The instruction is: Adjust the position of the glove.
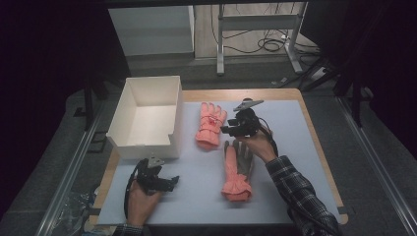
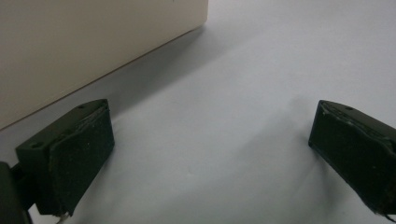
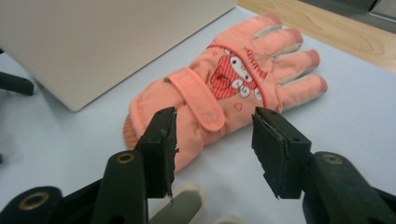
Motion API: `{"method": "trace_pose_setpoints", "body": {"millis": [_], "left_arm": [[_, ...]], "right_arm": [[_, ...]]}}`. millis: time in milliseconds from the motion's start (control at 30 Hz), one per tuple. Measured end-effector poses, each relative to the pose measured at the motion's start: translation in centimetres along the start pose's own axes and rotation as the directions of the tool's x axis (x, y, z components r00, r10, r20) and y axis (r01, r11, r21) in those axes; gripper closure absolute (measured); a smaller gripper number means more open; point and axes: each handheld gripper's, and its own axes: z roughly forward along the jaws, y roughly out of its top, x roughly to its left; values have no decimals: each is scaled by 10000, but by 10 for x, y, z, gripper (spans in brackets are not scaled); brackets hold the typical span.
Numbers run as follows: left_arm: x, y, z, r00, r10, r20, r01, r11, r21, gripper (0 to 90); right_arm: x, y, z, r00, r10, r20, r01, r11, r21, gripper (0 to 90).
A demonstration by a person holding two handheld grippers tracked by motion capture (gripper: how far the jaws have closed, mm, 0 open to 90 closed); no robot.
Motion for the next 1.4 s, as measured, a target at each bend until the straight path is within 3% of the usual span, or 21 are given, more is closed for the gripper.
{"method": "trace_pose_setpoints", "body": {"millis": [467, 733, 1033, 1167, 1333, 1400], "left_arm": [[0, 0, 0, 10000, 11, -10, -11, 10000, 31, 3], [0, 0, 0, 10000, 8, -3, -8, 10000, 30, 2], [0, 0, 0, 10000, 2, 3, -2, 10000, 26, 2], [0, 0, 0, 10000, 2, 0, -2, 10000, 29, 2], [0, 0, 0, 10000, 4, -3, -4, 10000, 30, 2], [0, 0, 0, 10000, 4, -4, -4, 10000, 31, 2]], "right_arm": [[-8, 19, 31, 9988, -493, -7, 493, 9983, 309, 681], [-12, 28, 57, 9979, -642, 86, 637, 9965, 534, 689], [-16, 28, 85, 9983, -584, -47, 586, 9940, 927, 632], [-16, 24, 92, 9973, -728, 50, 716, 9890, 1298, 727], [-18, 22, 95, 9989, -438, -136, 453, 9886, 1437, 841], [-16, 23, 93, 9982, -598, -51, 599, 9869, 1498, 897]]}}
